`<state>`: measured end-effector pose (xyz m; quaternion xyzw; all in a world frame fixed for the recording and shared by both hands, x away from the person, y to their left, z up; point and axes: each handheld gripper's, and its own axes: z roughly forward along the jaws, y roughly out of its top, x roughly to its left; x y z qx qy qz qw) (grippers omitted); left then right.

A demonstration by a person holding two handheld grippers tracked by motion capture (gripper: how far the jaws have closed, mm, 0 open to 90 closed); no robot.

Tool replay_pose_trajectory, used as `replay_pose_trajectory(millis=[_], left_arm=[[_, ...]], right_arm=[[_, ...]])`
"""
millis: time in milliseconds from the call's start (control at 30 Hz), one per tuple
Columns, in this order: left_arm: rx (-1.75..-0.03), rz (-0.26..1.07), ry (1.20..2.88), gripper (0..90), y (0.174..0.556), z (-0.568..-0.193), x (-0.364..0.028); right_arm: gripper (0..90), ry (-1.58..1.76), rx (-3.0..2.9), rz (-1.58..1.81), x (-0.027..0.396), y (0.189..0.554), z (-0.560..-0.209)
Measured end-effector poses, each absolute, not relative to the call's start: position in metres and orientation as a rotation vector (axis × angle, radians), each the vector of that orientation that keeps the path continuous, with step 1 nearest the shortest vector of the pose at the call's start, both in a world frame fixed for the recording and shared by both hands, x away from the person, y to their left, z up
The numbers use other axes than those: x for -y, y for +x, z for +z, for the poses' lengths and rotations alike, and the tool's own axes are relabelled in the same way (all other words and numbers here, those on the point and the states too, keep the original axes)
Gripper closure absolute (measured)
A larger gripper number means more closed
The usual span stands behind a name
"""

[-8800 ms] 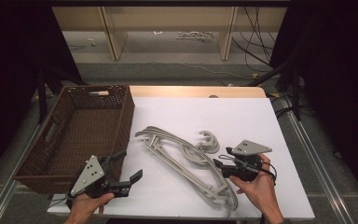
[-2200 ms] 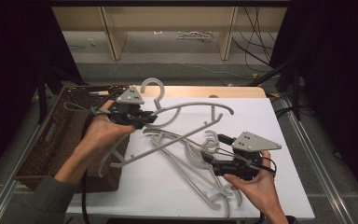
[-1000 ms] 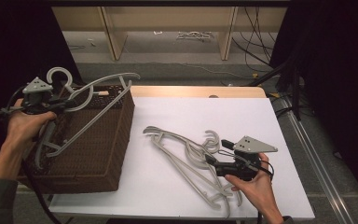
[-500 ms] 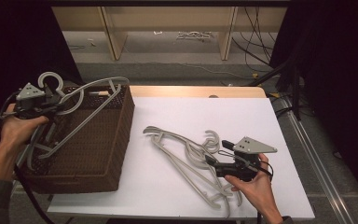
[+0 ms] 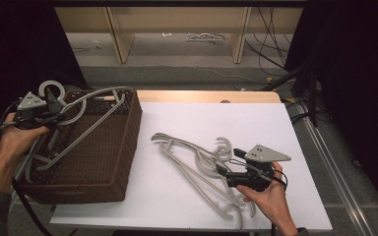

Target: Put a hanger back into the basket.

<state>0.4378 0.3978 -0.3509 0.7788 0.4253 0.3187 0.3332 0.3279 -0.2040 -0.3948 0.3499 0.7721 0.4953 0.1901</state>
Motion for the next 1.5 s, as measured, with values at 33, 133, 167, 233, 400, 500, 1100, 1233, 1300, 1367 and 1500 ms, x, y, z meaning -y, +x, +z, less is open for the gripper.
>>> replay_pose_trajectory(millis=[33,133,167,233,400,500,1100,1233,1300,1367,1500], left_arm=[[-1.107,0.829,2.042,81.8,0.438,-0.352,-0.398],[-1.123,0.818,2.019,81.8,0.437,-0.356,-0.398],[-1.116,0.817,2.057,81.8,0.437,-0.357,-0.401],[-1.127,0.822,2.064,81.7,0.436,-0.360,-0.403],[-1.152,0.801,2.079,81.8,0.435,-0.371,-0.405],[-1.166,0.789,2.108,81.6,0.439,-0.376,-0.401],[-1.254,0.670,2.234,80.1,0.458,-0.406,-0.394],[-1.302,0.682,2.219,75.7,0.460,-0.404,-0.400],[-1.383,0.691,2.147,74.6,0.455,-0.400,-0.398],[-1.425,0.714,2.069,70.9,0.450,-0.392,-0.397],[-1.389,0.743,1.988,62.7,0.442,-0.378,-0.390]], right_arm=[[21.1,0.985,-2.172,1.394,0.204,0.328,-0.395],[20.9,1.002,-2.179,1.389,0.204,0.327,-0.395],[20.9,1.003,-2.174,1.398,0.204,0.327,-0.395],[20.9,0.986,-2.163,1.394,0.204,0.328,-0.395],[20.9,0.997,-2.186,1.372,0.205,0.327,-0.395],[21.0,0.991,-2.169,1.408,0.203,0.328,-0.397],[21.0,0.988,-2.171,1.395,0.203,0.328,-0.396],[21.1,0.980,-2.167,1.412,0.202,0.329,-0.397],[21.1,0.993,-2.188,1.374,0.204,0.327,-0.395],[21.1,0.989,-2.176,1.394,0.204,0.328,-0.395],[21.0,0.988,-2.170,1.396,0.205,0.328,-0.395]])
